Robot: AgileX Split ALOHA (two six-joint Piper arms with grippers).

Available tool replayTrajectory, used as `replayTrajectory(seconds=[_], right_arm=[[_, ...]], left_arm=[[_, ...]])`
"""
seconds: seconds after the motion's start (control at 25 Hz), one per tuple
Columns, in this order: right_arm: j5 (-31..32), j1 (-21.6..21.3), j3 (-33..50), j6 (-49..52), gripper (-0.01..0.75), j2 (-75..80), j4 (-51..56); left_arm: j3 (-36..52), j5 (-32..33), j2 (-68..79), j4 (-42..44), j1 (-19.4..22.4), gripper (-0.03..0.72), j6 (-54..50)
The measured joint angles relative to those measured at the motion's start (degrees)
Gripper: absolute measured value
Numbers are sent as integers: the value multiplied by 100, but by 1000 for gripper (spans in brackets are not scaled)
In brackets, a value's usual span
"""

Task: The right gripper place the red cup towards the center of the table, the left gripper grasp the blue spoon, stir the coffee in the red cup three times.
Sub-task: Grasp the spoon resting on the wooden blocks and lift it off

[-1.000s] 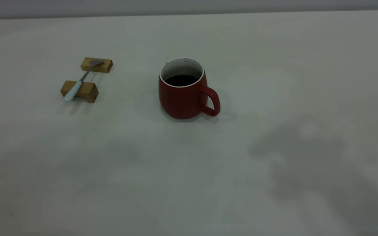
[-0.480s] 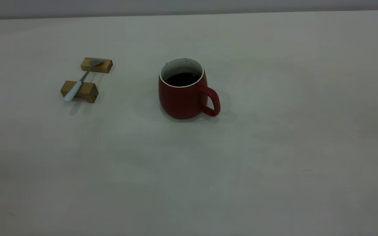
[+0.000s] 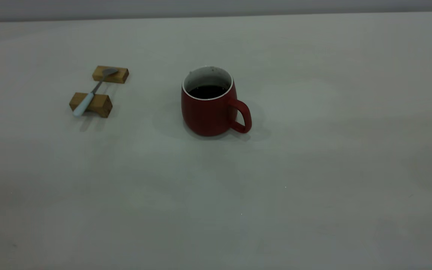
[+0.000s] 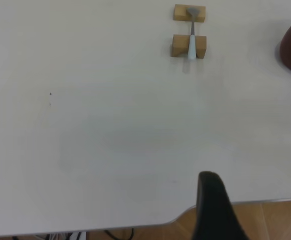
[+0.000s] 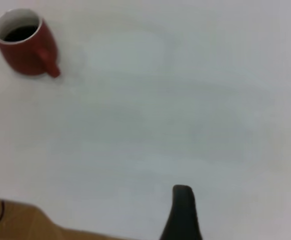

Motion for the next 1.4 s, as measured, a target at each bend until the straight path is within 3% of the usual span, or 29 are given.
replayTrajectory(seconds=[0.32, 1.0, 1.28, 1.4], right_arm=[[19, -172, 2, 65, 655, -294, -24], [25, -178, 2, 65, 294, -294, -24], [33, -178, 2, 65, 226, -294, -24], [32, -178, 2, 65, 226, -294, -24]], left_arm=[[0, 0, 0, 0, 0, 498, 0], [0, 0, 0, 2, 0, 498, 0], [-122, -70, 600, 239, 0, 505, -374], [-337, -561, 1669, 329, 0, 548, -417]])
